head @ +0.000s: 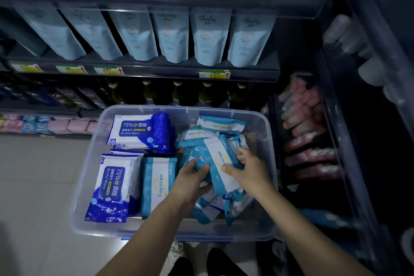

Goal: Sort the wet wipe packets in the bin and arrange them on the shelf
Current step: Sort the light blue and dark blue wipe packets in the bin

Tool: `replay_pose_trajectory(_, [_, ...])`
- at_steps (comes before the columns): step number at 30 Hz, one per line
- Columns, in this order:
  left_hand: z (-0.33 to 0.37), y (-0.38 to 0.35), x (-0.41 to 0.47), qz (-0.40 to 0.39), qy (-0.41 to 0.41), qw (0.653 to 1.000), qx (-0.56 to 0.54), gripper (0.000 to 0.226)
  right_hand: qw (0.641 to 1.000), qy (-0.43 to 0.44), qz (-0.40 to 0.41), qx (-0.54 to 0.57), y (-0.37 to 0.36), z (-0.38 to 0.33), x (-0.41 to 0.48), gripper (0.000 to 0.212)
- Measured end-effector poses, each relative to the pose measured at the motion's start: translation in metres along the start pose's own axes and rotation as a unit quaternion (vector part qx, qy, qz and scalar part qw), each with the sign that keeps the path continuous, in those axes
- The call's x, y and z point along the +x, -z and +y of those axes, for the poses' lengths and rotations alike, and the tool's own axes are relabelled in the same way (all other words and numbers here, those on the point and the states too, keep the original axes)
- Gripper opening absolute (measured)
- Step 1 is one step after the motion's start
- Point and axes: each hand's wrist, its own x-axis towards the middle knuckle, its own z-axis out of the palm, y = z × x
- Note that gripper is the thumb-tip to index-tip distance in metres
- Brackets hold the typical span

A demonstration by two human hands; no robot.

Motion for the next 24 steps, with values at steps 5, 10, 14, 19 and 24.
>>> replay_pose_trajectory(5, [-0.001,0.0,0.002,0.035,-0.004,0.999,0.007,0.022,0.999,0.012,-0.007,0.04,-0.002,0.003,0.017,0.023])
replay_pose_trajectory(10, [0.011,0.009,0.005,0.087,-0.034,0.996,-0.007,0.019,0.987,0.065,0.099,0.111,0.024,-0.008,0.032,0.016])
replay_pose_trajectory(14, [0.026,0.019,0.004,0.108,-0.062,0.991,-0.039,0.02,0.961,0.086,0.113,0.238,0.054,-0.021,0.029,0.024])
replay_pose_trajectory(19, [0.032,0.017,-0.004,0.097,-0.076,0.992,-0.042,0.021,0.946,0.083,0.041,0.31,0.065,-0.03,0.023,0.02])
replay_pose_trajectory(24, [0.035,0.014,-0.009,0.078,-0.076,0.994,-0.029,0.021,0.949,0.081,0.006,0.305,0.059,-0.041,0.017,0.029])
